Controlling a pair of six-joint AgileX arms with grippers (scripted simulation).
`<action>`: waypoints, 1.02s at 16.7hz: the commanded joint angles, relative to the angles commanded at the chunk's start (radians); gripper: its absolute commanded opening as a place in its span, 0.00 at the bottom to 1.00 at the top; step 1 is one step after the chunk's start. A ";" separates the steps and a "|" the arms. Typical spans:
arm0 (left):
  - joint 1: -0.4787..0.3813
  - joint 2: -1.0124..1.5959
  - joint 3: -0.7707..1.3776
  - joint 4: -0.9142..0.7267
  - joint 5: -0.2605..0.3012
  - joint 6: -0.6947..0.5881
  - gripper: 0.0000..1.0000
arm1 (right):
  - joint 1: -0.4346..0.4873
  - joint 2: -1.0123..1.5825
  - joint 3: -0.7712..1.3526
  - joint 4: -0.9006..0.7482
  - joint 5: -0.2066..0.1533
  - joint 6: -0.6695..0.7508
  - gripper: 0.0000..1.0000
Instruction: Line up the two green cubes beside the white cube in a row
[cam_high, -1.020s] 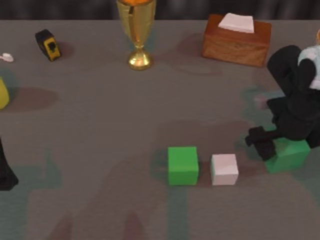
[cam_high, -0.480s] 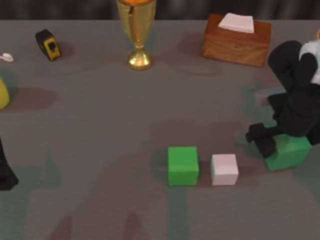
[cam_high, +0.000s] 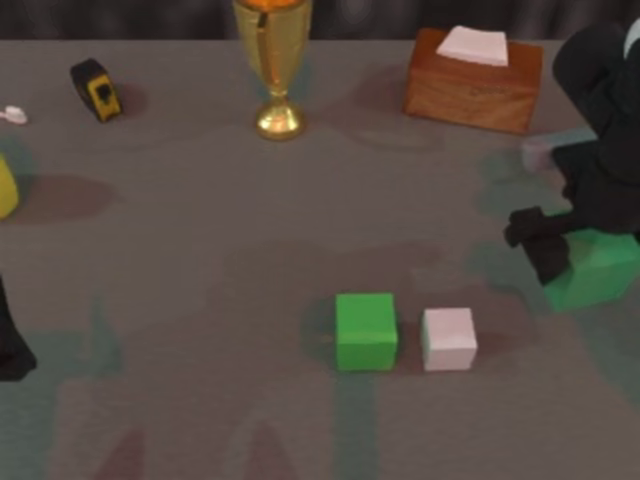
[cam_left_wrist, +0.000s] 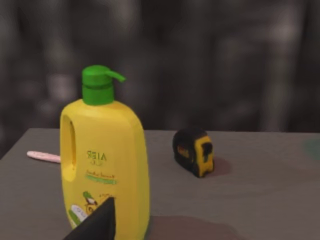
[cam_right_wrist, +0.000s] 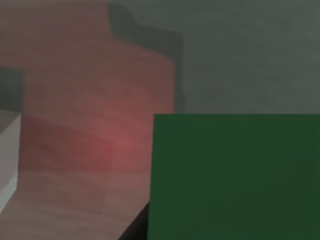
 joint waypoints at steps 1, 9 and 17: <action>0.000 0.000 0.000 0.000 0.000 0.000 1.00 | 0.000 0.000 0.000 0.000 0.000 0.000 0.00; 0.000 0.000 0.000 0.000 0.000 0.000 1.00 | 0.095 0.120 0.163 -0.082 0.001 0.134 0.00; 0.000 0.000 0.000 0.000 0.000 0.000 1.00 | 0.421 0.479 0.816 -0.355 0.006 0.585 0.00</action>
